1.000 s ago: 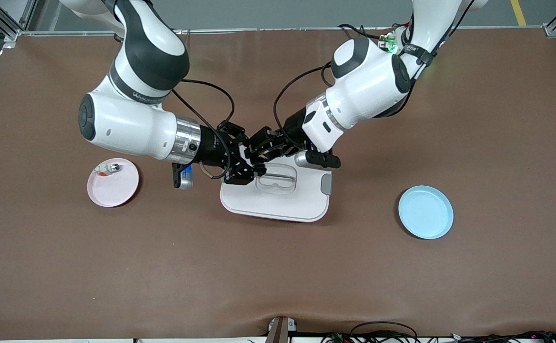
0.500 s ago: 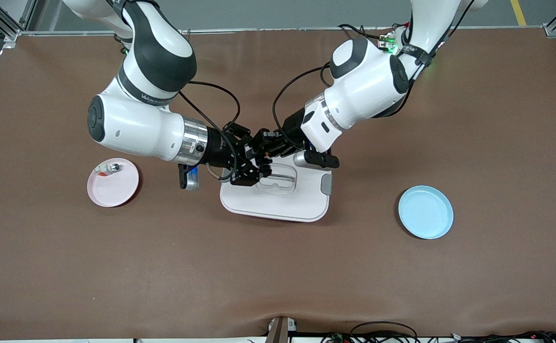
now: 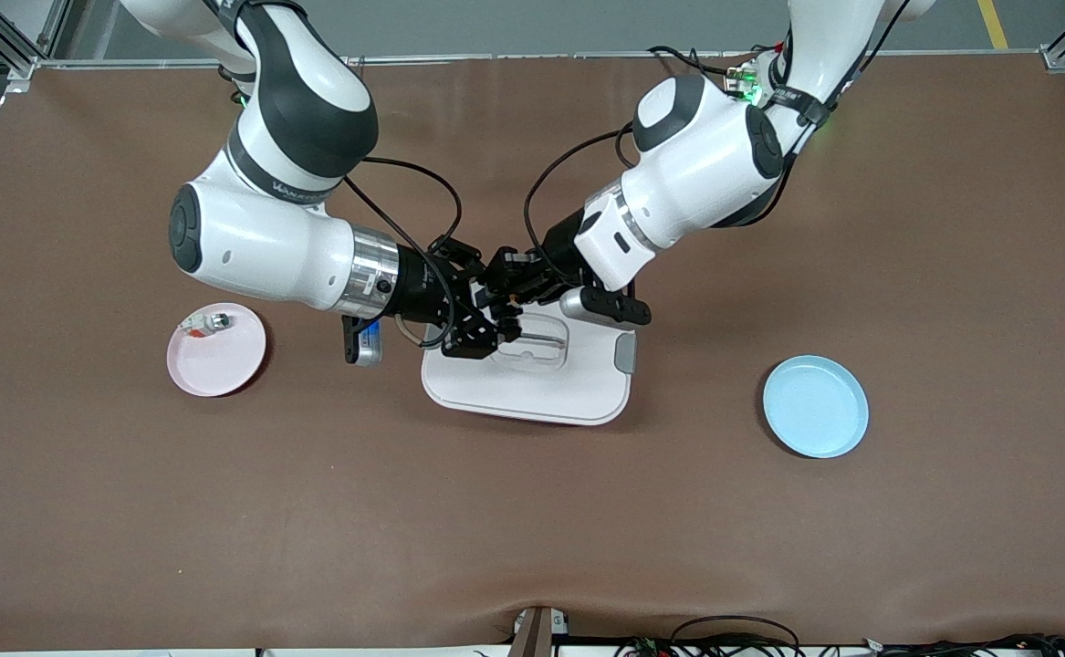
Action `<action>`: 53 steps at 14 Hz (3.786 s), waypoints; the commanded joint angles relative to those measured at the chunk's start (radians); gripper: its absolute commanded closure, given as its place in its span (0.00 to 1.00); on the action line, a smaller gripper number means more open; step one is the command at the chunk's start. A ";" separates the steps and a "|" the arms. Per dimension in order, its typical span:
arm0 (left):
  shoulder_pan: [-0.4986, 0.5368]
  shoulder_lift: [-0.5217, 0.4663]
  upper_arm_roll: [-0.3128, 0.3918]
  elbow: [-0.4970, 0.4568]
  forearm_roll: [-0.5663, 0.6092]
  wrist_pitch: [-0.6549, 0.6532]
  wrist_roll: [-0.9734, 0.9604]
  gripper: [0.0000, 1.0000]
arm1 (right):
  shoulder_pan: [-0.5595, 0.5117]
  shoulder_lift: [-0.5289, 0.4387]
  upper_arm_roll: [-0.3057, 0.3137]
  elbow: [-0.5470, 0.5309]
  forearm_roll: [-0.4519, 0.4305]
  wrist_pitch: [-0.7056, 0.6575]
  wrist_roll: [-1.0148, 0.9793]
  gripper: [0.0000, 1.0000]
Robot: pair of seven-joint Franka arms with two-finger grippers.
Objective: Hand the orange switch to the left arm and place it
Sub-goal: 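Grasp the switch with the left gripper and open the right gripper, then carry the switch to the blue plate with the left gripper while the right gripper retracts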
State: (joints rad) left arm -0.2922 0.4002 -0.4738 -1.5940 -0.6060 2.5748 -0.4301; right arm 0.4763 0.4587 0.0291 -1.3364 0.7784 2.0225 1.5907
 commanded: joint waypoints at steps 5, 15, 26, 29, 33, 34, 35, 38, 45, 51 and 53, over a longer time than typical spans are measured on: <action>0.067 0.003 0.004 0.003 0.190 -0.002 0.010 1.00 | -0.011 0.008 -0.008 0.034 -0.118 -0.044 -0.058 0.00; 0.336 -0.150 0.007 -0.242 0.331 -0.092 0.223 1.00 | -0.169 -0.026 -0.014 0.036 -0.361 -0.349 -0.644 0.00; 0.636 -0.164 0.008 -0.330 0.540 -0.358 0.915 1.00 | -0.373 -0.094 -0.015 0.036 -0.703 -0.640 -1.297 0.00; 0.674 -0.130 0.008 -0.330 0.581 -0.366 1.043 1.00 | -0.447 -0.107 -0.014 0.036 -0.709 -0.706 -1.419 0.00; 0.686 -0.067 0.008 -0.323 0.674 -0.363 1.189 1.00 | -0.482 -0.138 -0.015 0.036 -0.794 -0.769 -1.505 0.00; 0.686 -0.048 0.008 -0.320 0.731 -0.358 1.209 1.00 | -0.498 -0.141 -0.014 0.034 -0.792 -0.781 -1.508 0.00; 0.686 -0.034 0.006 -0.319 0.786 -0.355 1.238 1.00 | -0.511 -0.143 -0.012 0.034 -0.788 -0.791 -1.508 0.00; 0.686 0.000 0.006 -0.316 0.867 -0.320 1.374 1.00 | -0.513 -0.143 -0.011 0.034 -0.794 -0.791 -1.508 0.00; 0.725 0.129 0.009 -0.305 0.951 -0.157 1.726 1.00 | -0.521 -0.143 -0.014 0.036 -0.807 -0.789 -1.502 0.00; 0.728 0.170 0.009 -0.305 0.976 -0.119 1.877 1.00 | -0.545 -0.166 -0.012 0.109 -0.821 -0.791 -1.489 0.00; 0.728 0.198 0.009 -0.305 1.012 -0.088 1.875 1.00 | -0.544 -0.193 -0.011 0.115 -0.820 -0.791 -1.491 0.00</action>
State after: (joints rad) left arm 0.4314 0.5708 -0.4579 -1.9102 0.3670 2.4547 1.4332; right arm -0.0510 0.2979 -0.0029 -1.2313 -0.0307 1.2417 0.0934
